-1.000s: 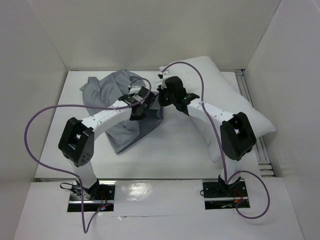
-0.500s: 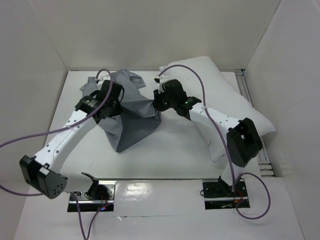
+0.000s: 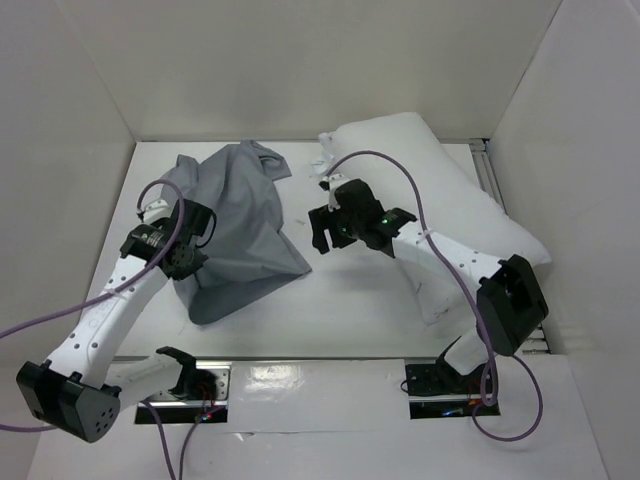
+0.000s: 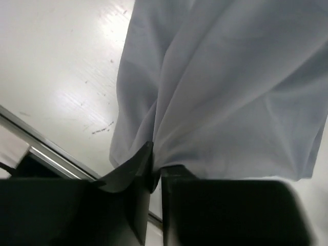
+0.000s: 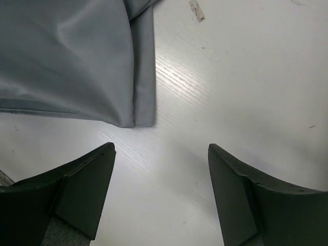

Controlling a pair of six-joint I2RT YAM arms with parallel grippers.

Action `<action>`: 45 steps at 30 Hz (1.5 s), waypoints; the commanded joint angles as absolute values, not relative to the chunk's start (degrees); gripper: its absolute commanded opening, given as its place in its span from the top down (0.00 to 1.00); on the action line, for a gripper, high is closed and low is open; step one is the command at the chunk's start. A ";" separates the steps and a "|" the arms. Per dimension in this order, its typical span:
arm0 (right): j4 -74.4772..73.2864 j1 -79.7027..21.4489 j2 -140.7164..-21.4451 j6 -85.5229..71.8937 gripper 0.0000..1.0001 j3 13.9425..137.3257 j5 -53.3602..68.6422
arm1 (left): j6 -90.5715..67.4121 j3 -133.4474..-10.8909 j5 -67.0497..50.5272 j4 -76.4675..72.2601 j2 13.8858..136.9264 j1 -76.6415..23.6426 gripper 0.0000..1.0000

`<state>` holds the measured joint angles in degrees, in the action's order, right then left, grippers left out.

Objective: Put the pillow into the pillowcase

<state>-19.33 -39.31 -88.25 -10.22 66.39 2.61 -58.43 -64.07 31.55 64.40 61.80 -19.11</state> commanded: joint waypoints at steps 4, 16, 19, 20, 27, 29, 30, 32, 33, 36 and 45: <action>-20.21 -44.55 -89.20 -13.45 0.20 66.00 0.80 | -53.04 -62.67 28.31 58.04 62.66 -16.25 0.36; -21.98 -41.48 -87.81 -18.98 0.20 64.17 1.57 | -56.93 -70.31 41.12 70.38 83.03 -41.38 0.36; -20.92 -41.48 -90.25 -19.51 0.22 64.15 4.12 | -58.81 -70.31 38.34 69.45 84.73 -42.10 0.37; -20.92 -41.48 -92.61 -19.51 0.22 64.77 5.35 | -57.84 -70.31 37.28 67.17 85.51 -41.40 0.37; -16.62 -42.80 -100.45 -19.51 0.28 68.72 10.01 | -52.92 -63.92 30.85 58.99 81.57 -34.47 0.29; -15.91 -44.29 -102.82 -18.82 0.29 71.01 10.72 | -50.55 -61.80 28.57 57.05 80.34 -31.39 0.27; -15.39 -44.30 -105.09 -18.81 0.29 71.80 11.24 | -49.67 -59.79 26.22 55.04 79.11 -28.16 0.27; -14.86 -45.70 -107.22 -18.29 0.29 73.91 11.25 | -47.65 -58.02 23.92 53.09 78.05 -24.98 0.26; -14.85 -45.70 -109.14 -18.28 0.29 74.44 10.73 | -47.64 -56.62 22.78 52.30 77.44 -22.26 0.22; -14.85 -46.23 -112.66 -18.28 0.32 76.29 10.72 | -46.59 -55.46 19.96 51.06 77.43 -17.25 0.16; -18.63 -45.53 -116.54 -17.06 1.00 86.30 4.31 | -43.59 -54.67 9.59 46.32 78.66 -8.00 0.32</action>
